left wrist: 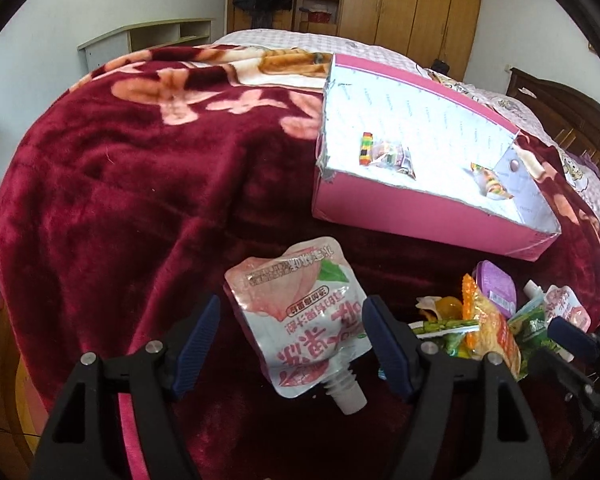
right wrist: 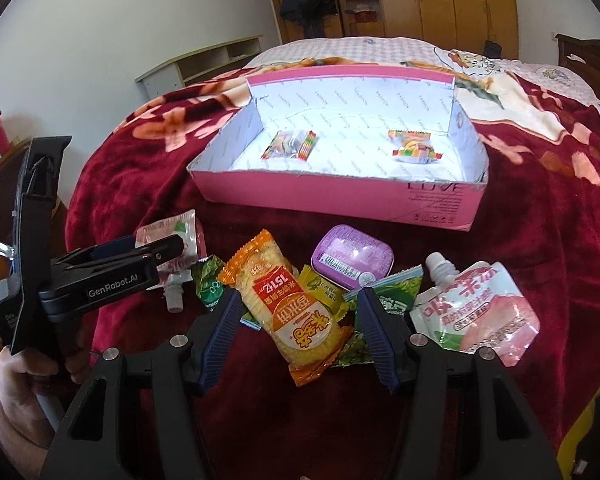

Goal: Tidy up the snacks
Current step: 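Grasp the pink-white spout pouch with the left tool while the right tool grasps the yellow bread packet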

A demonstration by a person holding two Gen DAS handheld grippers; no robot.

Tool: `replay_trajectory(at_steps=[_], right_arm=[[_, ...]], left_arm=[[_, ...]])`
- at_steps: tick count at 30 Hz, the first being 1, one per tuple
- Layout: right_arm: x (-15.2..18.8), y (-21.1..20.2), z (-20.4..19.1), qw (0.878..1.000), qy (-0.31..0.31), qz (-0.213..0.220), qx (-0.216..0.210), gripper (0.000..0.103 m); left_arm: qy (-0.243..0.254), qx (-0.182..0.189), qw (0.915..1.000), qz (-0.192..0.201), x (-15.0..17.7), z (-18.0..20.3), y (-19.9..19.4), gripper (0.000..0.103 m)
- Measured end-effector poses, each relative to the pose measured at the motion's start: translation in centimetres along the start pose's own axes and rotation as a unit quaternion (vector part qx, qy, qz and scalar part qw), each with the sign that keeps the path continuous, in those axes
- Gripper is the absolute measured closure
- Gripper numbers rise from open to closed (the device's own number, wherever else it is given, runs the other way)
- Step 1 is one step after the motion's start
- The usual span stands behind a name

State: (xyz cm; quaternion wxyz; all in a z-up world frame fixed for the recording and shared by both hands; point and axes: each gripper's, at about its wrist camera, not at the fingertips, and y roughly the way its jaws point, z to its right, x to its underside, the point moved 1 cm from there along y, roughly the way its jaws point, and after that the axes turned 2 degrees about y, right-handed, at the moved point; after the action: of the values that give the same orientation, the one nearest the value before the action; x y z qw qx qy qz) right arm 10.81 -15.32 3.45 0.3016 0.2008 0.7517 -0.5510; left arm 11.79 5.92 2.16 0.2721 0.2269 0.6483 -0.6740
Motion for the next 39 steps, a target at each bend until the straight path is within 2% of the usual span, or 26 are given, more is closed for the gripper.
replay_trajectory(at_steps=[13, 16, 20, 25, 29, 34, 39], right_arm=[[0.5, 2.6, -1.0, 0.999, -0.039, -0.008, -0.004, 0.042], [0.8, 3.1, -1.3, 0.999, -0.048, -0.010, -0.007, 0.042], [1.3, 3.5, -1.5, 0.998, -0.055, -0.010, -0.006, 0.042], [1.7, 4.0, -1.5, 0.998, -0.057, -0.003, -0.001, 0.042], [1.9, 3.9, -1.4, 0.998, -0.056, 0.005, -0.004, 0.042], [1.8, 3.5, -0.7, 0.999, -0.039, 0.015, -0.023, 0.042], [1.8, 3.9, -1.2, 0.998, -0.056, 0.018, -0.017, 0.042]], left_arm=[[-0.022, 0.022, 0.9995, 0.012, 0.4, -0.6, 1.3, 0.024], [-0.029, 0.018, 0.9992, 0.022, 0.6, -0.8, 0.9, 0.024], [-0.022, 0.010, 0.9993, 0.030, 0.7, -0.9, 1.0, 0.024], [-0.016, 0.026, 0.9994, 0.018, 1.2, -0.2, 2.1, 0.024], [-0.013, 0.020, 0.9993, 0.028, 1.5, 0.1, 2.0, 0.024], [-0.012, 0.035, 0.9985, 0.042, 1.7, -0.1, 1.1, 0.036], [-0.001, 0.039, 0.9985, 0.039, 1.8, 0.3, 1.6, 0.037]])
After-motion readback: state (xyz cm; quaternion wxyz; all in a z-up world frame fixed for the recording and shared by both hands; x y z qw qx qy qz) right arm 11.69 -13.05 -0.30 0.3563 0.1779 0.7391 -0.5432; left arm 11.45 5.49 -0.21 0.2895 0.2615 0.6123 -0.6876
